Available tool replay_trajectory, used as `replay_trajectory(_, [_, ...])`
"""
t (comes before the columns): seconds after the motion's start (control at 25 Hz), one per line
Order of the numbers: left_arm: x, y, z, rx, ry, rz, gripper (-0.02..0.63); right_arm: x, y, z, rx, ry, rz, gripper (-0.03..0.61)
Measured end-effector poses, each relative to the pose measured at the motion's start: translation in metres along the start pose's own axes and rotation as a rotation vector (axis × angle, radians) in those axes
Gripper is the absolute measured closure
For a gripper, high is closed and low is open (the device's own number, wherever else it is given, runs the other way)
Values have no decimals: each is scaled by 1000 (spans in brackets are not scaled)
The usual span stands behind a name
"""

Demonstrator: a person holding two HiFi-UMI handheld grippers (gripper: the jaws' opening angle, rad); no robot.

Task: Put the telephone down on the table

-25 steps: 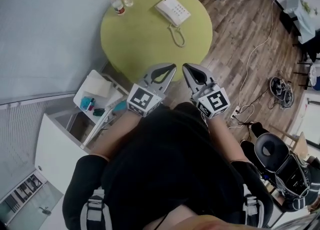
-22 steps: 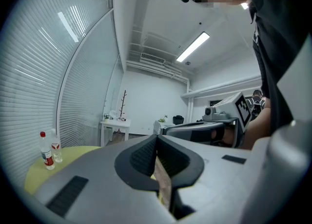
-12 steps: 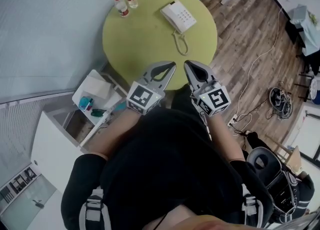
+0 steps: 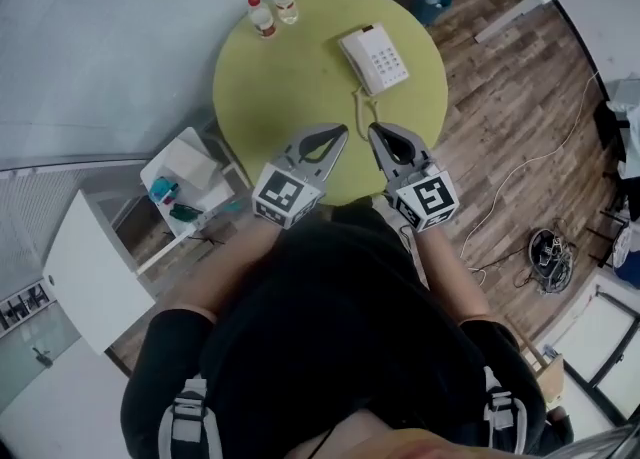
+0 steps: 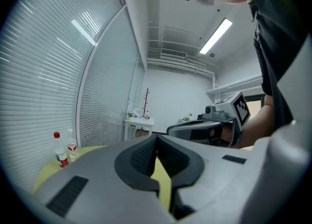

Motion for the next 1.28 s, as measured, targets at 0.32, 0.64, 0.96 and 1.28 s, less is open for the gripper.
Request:
replay_trajectory(0.32, [-46,4,-18,28,-124,-24,601,-20,6,55,36,-86,-42,560])
replay_trajectory(0.64, [-94,22,-34,52,-266,-35,601,-42,41,119,22,-115,-111,560])
replay_trajectory(0.96, [-129,64,-63,115,-379,-9,601,-85,89,163,56,-96,-149,560])
replay_trajectory(1.28, [-142,116,-105,168,-433,46,601,-134,151,189,50,-17,-196,557])
Point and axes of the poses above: the fingertips, and each gripper's own axes: x backward along the fingers, z to its right, y out of its underside, the point moved 2 cm from there along x, backward along the fingers
